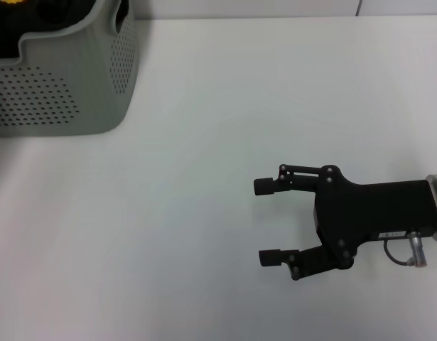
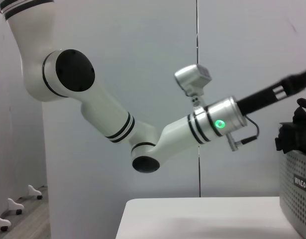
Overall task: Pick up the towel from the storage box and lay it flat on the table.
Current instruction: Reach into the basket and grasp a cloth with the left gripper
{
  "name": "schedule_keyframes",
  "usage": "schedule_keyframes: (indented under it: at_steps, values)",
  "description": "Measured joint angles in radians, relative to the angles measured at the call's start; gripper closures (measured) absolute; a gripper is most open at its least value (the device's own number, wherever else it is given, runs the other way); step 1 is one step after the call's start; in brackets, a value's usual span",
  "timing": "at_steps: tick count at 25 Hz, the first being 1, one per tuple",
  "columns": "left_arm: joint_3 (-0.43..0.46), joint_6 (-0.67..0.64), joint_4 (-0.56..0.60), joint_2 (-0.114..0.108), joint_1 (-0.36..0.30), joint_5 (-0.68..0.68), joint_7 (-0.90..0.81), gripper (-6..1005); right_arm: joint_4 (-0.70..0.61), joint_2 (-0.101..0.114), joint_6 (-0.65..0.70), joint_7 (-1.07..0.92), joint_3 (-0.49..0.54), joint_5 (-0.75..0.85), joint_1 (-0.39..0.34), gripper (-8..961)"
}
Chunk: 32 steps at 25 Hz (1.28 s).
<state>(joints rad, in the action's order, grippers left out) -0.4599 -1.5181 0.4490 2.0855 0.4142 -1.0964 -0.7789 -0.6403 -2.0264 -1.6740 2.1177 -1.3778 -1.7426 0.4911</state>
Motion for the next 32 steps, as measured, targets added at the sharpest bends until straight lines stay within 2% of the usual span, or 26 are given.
schedule_keyframes:
  at_steps: [9, 16, 21, 27, 32]
  values:
    - [-0.003, 0.305, 0.047, 0.005, 0.014, 0.07, 0.208, 123, 0.001, 0.0, 0.0, 0.0, 0.004, 0.0, 0.011, 86]
    - [-0.024, 0.394, 0.039, 0.008, 0.03, 0.066, 0.295, 123, -0.004, 0.0, 0.005, 0.003, 0.011, -0.002, 0.016, 86]
    - [-0.045, 0.398, 0.031, 0.009, 0.03, 0.073, 0.307, 242, -0.004, 0.001, 0.002, 0.008, 0.011, -0.011, 0.017, 86]
    - [-0.043, 0.397, 0.028, 0.009, 0.031, 0.089, 0.302, 485, -0.004, 0.002, 0.0, 0.008, 0.006, -0.011, 0.01, 86]
    - [-0.038, 0.398, 0.017, 0.01, 0.031, 0.117, 0.301, 633, -0.004, 0.002, -0.01, 0.009, 0.006, -0.011, 0.004, 87]
